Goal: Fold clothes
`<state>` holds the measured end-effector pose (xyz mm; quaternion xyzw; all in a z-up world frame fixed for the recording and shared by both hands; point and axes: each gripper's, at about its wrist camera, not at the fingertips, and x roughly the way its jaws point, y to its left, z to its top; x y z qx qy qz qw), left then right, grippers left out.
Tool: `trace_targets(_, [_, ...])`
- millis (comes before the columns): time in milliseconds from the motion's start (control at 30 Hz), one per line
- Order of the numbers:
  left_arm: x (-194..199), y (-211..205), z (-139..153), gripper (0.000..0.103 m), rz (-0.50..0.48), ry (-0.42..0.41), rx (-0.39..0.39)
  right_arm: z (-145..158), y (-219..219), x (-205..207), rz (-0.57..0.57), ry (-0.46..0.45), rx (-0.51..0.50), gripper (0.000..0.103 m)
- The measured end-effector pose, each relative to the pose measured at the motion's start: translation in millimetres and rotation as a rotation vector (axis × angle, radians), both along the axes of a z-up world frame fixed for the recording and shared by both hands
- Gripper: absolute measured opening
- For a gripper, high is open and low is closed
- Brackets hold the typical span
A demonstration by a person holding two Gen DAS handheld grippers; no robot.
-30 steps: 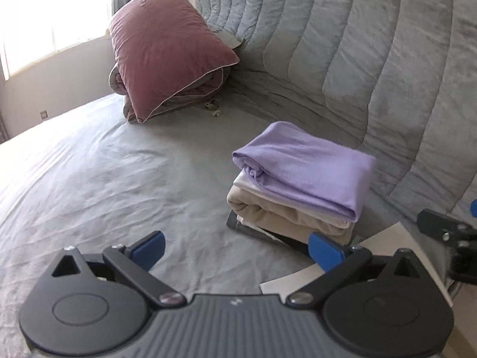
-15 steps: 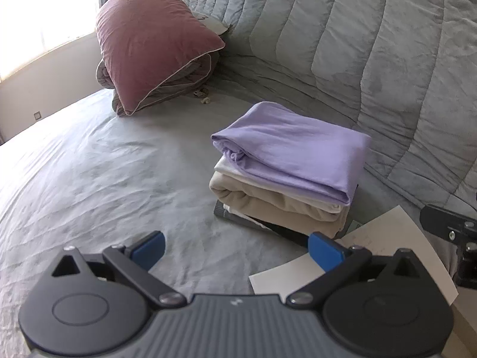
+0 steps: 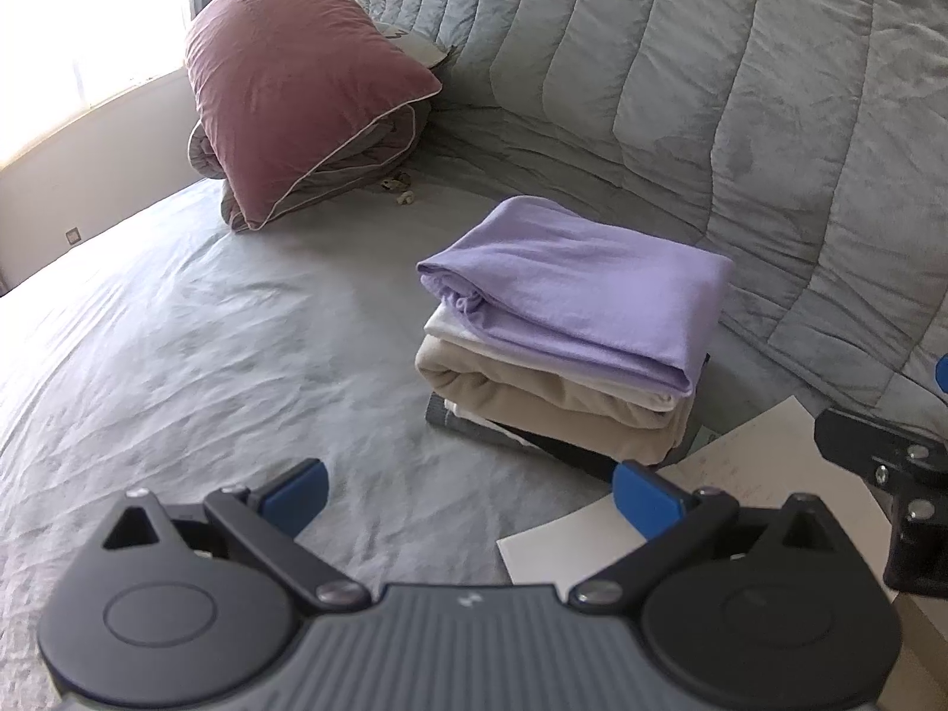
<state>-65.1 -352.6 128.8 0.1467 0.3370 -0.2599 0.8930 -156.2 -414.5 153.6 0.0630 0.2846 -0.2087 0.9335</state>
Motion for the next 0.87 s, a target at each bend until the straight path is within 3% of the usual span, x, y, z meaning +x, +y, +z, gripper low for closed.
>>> trace_targets(500, [4, 19, 0, 0.102, 0.013, 0.01, 0.001, -1, 12, 11, 0.017, 0.015, -0.021, 0.103])
trace_targets(867, [12, 56, 2, 0.102, 0.059, 0.009, -0.013, 7, 49, 32, 0.106, 0.013, -0.06, 0.103])
